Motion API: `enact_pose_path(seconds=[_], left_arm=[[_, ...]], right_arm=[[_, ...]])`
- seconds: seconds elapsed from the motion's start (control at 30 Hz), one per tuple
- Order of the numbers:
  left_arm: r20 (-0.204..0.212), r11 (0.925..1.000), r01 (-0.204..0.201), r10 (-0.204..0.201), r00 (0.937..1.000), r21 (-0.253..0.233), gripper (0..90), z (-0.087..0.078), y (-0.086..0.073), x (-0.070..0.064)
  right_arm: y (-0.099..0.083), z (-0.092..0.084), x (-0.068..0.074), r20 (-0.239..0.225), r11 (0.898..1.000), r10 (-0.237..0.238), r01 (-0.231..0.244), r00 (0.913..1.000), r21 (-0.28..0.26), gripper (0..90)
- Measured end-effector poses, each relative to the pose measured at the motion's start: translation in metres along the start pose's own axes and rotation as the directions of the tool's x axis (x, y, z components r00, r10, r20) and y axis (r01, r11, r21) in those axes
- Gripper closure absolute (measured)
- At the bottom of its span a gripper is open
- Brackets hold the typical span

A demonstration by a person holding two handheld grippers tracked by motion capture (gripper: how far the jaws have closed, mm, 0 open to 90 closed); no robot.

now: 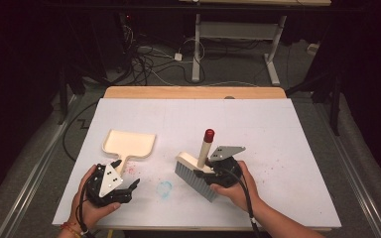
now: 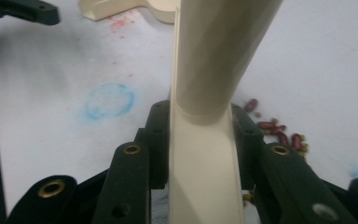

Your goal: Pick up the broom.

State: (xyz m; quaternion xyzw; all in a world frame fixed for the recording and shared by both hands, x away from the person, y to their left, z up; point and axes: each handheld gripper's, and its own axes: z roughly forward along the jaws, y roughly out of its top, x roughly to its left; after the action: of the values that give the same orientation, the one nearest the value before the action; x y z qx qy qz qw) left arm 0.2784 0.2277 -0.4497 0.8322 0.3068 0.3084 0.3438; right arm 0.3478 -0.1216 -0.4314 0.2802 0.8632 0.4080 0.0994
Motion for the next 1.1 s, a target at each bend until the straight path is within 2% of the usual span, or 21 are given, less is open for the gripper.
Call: enact_pose_path(seconds=[0.23,0.27,0.43,0.63,0.7,0.9,0.93,0.97,1.0,1.1], left_arm=[[0.005,1.0000,-0.004,0.004,1.0000,0.004,18.7,0.001,0.000,-0.001],[0.006,1.0000,-0.005,0.005,1.0000,0.004,18.7,0.001,0.000,-0.001],[0.009,0.9999,-0.010,0.009,0.9999,0.009,18.7,0.002,0.001,-0.002],[0.009,0.9999,-0.009,0.009,0.9999,0.009,18.8,0.003,0.001,-0.002],[0.011,0.9998,-0.013,0.013,0.9998,0.012,18.7,0.004,0.001,-0.002],[0.017,0.9995,-0.025,0.024,0.9996,0.021,18.8,0.006,0.001,-0.003],[0.018,0.9994,-0.027,0.026,0.9995,0.022,18.8,0.005,0.001,-0.003],[0.018,0.9994,-0.028,0.027,0.9995,0.022,18.7,0.005,0.001,-0.003],[0.018,0.9994,-0.027,0.027,0.9995,0.023,18.7,0.005,0.000,-0.003],[0.020,0.9995,-0.023,0.023,0.9995,0.021,18.8,0.005,0.000,-0.003]], right_arm=[[0.000,-0.005,-0.011,0.048,1.000,0.028,-0.028,0.9984,-0.005,67.1],[0.000,-0.007,-0.013,0.068,1.000,0.028,-0.028,0.9973,-0.008,67.2],[0.002,-0.012,-0.016,0.087,0.999,0.036,-0.035,0.9955,-0.019,67.4],[0.009,-0.020,-0.013,0.086,0.998,0.030,-0.025,0.9959,-0.056,67.4],[0.013,-0.020,-0.010,0.068,0.997,0.039,-0.035,0.9969,-0.072,67.4],[0.023,0.000,0.005,0.021,0.995,0.050,-0.048,0.9985,-0.083,67.3],[0.025,0.005,0.007,0.023,0.995,0.054,-0.052,0.9983,-0.083,67.4],[0.026,0.014,0.008,0.048,0.993,0.068,-0.063,0.9965,-0.096,67.3],[0.026,0.014,0.008,0.048,0.993,0.068,-0.063,0.9965,-0.096,67.3],[0.024,0.025,0.003,0.084,0.989,0.117,-0.109,0.9895,-0.100,67.4]])
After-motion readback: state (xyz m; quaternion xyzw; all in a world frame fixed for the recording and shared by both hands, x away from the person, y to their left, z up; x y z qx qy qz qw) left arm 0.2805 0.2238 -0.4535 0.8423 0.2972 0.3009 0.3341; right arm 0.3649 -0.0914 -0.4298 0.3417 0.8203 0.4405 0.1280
